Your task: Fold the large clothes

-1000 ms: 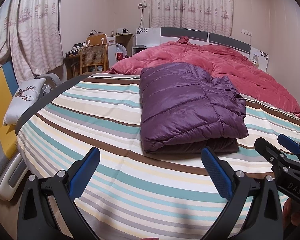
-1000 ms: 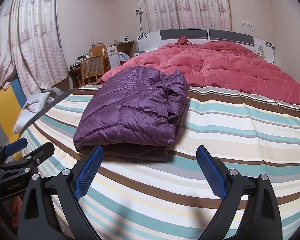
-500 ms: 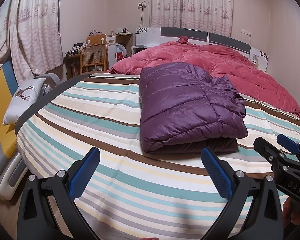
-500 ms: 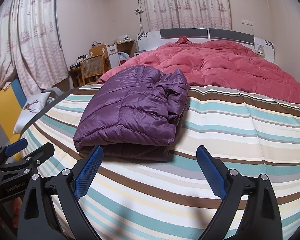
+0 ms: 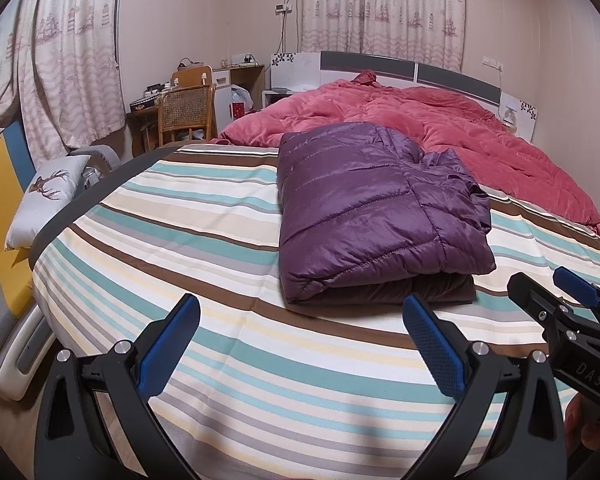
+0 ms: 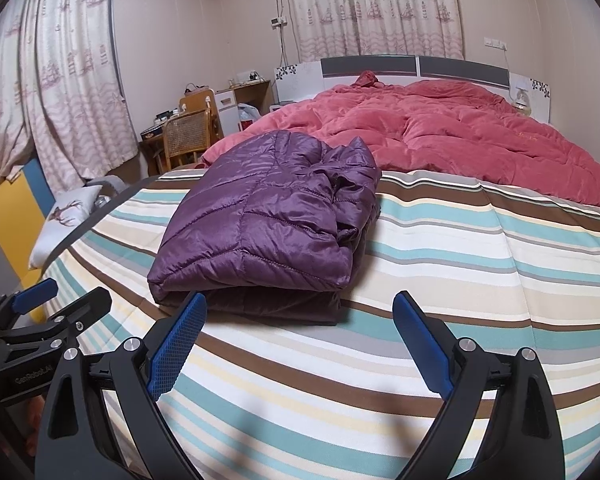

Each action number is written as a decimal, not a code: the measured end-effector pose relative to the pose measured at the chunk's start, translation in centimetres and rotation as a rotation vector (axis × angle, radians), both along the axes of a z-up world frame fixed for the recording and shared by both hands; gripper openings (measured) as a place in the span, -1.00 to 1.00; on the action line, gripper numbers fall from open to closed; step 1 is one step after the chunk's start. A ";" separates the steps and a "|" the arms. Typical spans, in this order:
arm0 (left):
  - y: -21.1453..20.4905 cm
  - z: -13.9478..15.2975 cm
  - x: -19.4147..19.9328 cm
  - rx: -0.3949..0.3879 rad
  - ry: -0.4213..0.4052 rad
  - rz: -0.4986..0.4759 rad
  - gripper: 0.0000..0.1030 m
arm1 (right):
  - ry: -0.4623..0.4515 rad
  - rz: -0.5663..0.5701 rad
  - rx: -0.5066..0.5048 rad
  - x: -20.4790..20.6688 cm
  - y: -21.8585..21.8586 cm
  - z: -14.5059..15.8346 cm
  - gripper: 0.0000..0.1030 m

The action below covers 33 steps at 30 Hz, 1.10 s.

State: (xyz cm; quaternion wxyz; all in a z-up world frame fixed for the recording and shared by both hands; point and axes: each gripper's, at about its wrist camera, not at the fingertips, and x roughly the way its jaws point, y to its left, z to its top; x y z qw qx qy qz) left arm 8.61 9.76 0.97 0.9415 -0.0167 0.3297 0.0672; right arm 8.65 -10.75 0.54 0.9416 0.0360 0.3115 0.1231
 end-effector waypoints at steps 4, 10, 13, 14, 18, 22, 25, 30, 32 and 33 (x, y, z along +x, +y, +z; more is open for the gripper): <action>0.1 -0.1 0.1 -0.005 0.006 0.000 0.96 | 0.001 -0.001 0.004 0.0 0.0 0.0 0.82; 0.2 -0.2 0.2 -0.010 0.016 0.004 0.96 | 0.007 0.000 0.001 0.0 0.0 -0.1 0.82; 0.1 -0.2 0.2 -0.002 0.016 0.015 0.96 | 0.010 0.001 0.000 0.0 0.0 -0.2 0.82; 0.1 -0.2 0.1 0.002 0.015 0.019 0.96 | 0.011 0.001 0.000 0.0 0.0 -0.2 0.82; 0.0 -0.4 0.0 0.018 0.016 0.042 0.96 | 0.020 0.003 0.004 0.0 0.1 -0.3 0.82; 0.2 -0.7 0.2 0.019 0.031 0.053 0.96 | 0.028 0.000 0.009 0.1 0.2 -0.5 0.82; 0.6 -1.0 0.5 -0.006 0.049 0.051 0.96 | 0.033 0.000 0.009 0.3 0.2 -0.6 0.82; 1.4 -2.0 1.8 -0.043 0.085 0.040 0.96 | 0.048 -0.014 0.001 1.0 -0.4 -1.0 0.84; 2.5 -2.5 2.7 -0.055 0.094 0.067 0.96 | 0.063 -0.048 -0.005 1.8 -1.5 -1.2 0.94; 3.1 -2.7 3.2 -0.053 0.100 0.081 0.96 | 0.072 -0.079 -0.005 2.4 -2.6 -1.4 0.94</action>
